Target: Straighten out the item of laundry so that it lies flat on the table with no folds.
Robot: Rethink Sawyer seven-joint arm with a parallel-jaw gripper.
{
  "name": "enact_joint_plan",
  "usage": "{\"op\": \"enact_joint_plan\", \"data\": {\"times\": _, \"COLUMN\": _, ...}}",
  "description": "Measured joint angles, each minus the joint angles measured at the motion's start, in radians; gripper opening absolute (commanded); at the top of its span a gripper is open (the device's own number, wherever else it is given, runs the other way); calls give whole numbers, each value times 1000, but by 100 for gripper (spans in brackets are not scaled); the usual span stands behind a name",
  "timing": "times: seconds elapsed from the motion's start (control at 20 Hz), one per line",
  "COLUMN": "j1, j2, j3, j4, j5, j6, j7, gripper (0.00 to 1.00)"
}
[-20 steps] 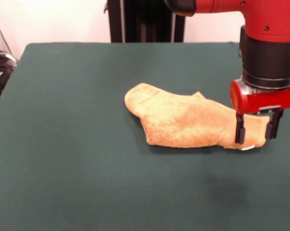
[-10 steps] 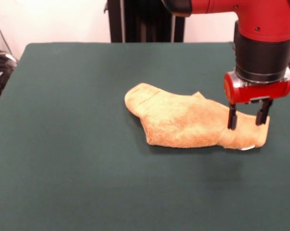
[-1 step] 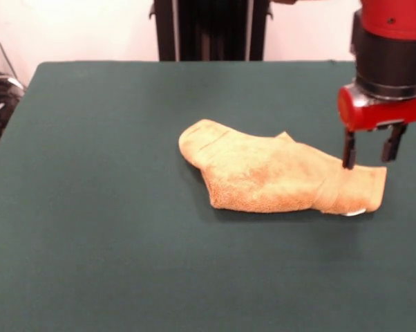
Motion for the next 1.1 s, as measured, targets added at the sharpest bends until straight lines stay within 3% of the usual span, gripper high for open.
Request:
{"op": "enact_joint_plan", "data": {"times": 0.5, "j1": 90, "j2": -24, "j3": -17, "j4": 23, "j5": 4, "j6": -28, "j7": 0, "gripper": 100}}
{"op": "enact_joint_plan", "data": {"times": 1.1, "j1": 85, "j2": -22, "j3": -17, "j4": 95, "j5": 1, "j6": -213, "j7": 0, "gripper": 100}}
